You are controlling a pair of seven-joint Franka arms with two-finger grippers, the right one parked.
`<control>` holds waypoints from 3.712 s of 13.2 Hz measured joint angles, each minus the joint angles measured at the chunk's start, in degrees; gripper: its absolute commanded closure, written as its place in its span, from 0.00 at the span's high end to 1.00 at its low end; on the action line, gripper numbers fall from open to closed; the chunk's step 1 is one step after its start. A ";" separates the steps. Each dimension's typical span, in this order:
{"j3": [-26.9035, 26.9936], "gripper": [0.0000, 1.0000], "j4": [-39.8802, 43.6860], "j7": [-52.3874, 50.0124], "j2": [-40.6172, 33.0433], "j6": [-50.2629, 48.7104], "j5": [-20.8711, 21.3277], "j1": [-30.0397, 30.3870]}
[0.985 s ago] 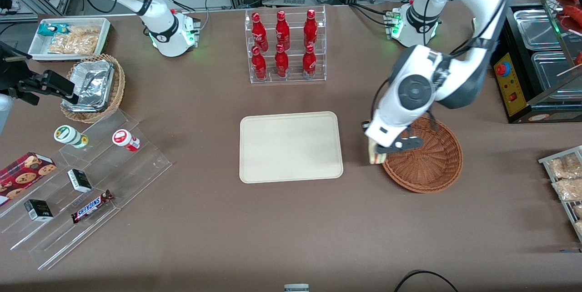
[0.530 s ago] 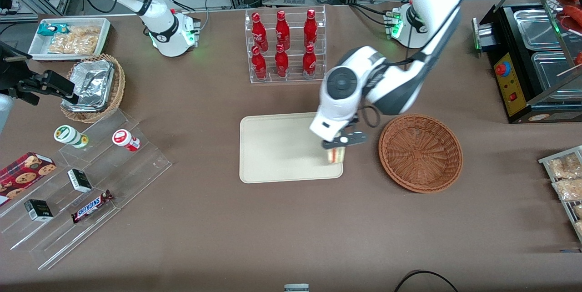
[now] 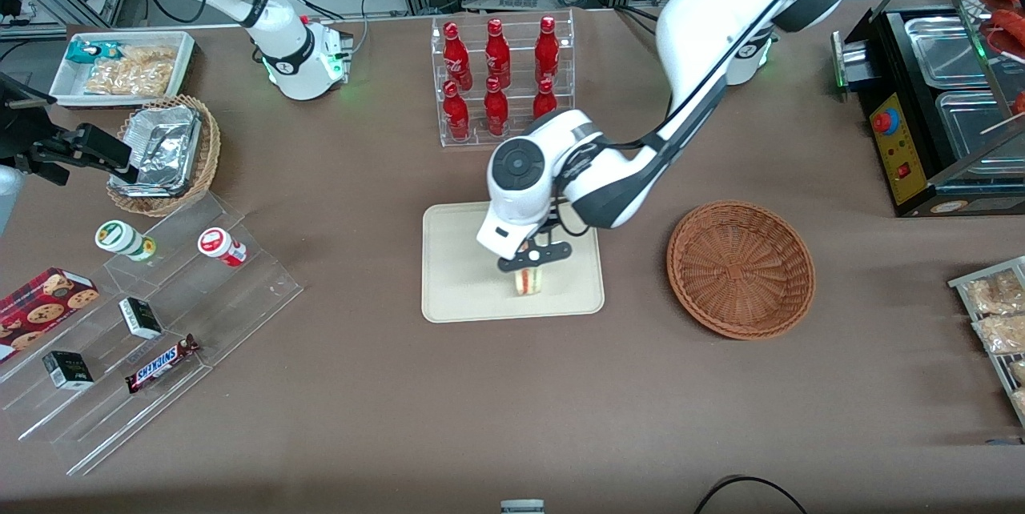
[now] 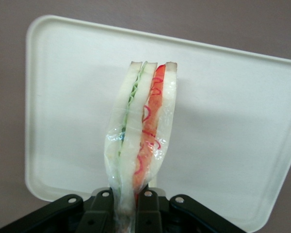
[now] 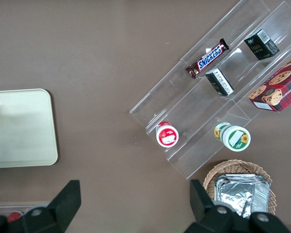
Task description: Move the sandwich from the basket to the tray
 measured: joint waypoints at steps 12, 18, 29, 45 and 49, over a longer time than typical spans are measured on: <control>2.39 0.00 4.81 -1.29 5.41 -0.08 0.08 -4.25; 2.39 1.00 3.27 -0.66 5.52 -0.08 0.08 -4.71; 2.67 1.00 5.10 -0.68 -2.86 -5.28 0.08 -4.26; 3.20 1.00 -14.73 10.43 -24.71 -15.44 -1.15 15.17; 3.23 1.00 -23.20 20.51 -33.22 -15.40 -5.18 21.46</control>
